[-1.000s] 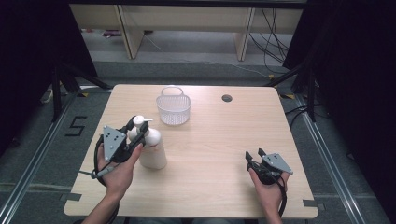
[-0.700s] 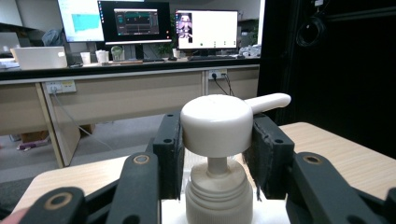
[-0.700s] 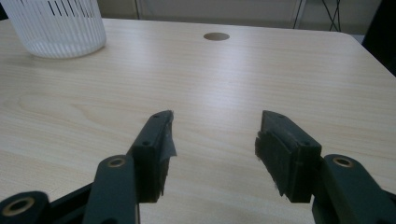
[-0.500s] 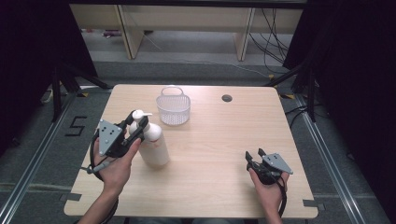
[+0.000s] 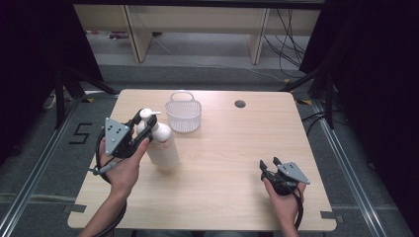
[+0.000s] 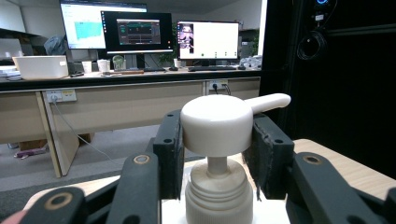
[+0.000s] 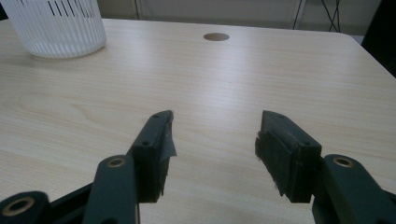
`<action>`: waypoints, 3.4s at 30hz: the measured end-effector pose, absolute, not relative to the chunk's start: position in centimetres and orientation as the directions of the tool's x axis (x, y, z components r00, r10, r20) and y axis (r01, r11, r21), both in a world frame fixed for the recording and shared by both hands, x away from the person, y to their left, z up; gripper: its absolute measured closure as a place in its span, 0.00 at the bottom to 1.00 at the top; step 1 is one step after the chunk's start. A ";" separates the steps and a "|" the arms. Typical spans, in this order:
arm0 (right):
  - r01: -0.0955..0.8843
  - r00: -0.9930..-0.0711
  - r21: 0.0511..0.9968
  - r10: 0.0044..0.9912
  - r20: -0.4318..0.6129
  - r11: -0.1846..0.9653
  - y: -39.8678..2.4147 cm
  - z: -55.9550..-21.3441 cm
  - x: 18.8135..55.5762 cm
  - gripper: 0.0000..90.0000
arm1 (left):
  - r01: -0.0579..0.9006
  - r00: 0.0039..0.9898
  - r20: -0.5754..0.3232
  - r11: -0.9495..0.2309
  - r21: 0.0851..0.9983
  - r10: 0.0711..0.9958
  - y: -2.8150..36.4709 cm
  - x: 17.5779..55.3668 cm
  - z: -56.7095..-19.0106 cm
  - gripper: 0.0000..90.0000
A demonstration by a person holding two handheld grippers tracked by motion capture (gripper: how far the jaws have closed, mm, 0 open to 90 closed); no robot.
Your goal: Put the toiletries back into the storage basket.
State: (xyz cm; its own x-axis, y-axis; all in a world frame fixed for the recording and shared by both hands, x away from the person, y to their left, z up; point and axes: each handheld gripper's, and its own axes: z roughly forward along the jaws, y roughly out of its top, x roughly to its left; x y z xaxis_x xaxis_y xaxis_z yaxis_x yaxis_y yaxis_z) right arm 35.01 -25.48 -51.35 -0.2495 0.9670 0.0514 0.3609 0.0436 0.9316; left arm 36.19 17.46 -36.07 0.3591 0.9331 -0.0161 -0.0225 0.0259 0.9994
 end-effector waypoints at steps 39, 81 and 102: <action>0.363 -0.247 0.931 0.968 0.052 0.042 -25.5 -51.4 35.0 0.50 | -0.030 0.364 -0.030 0.043 0.999 0.931 16.4 40.7 -34.4 0.65; 0.376 -0.239 0.926 0.969 0.056 0.039 -25.6 -51.3 34.9 0.50 | -0.056 0.362 -0.023 0.047 0.997 0.932 15.2 43.3 -31.8 0.66; 0.361 -0.252 0.931 0.967 0.034 0.061 -25.7 -51.3 35.0 0.50 | -0.067 0.360 -0.020 0.047 0.997 0.933 15.0 44.2 -30.6 0.65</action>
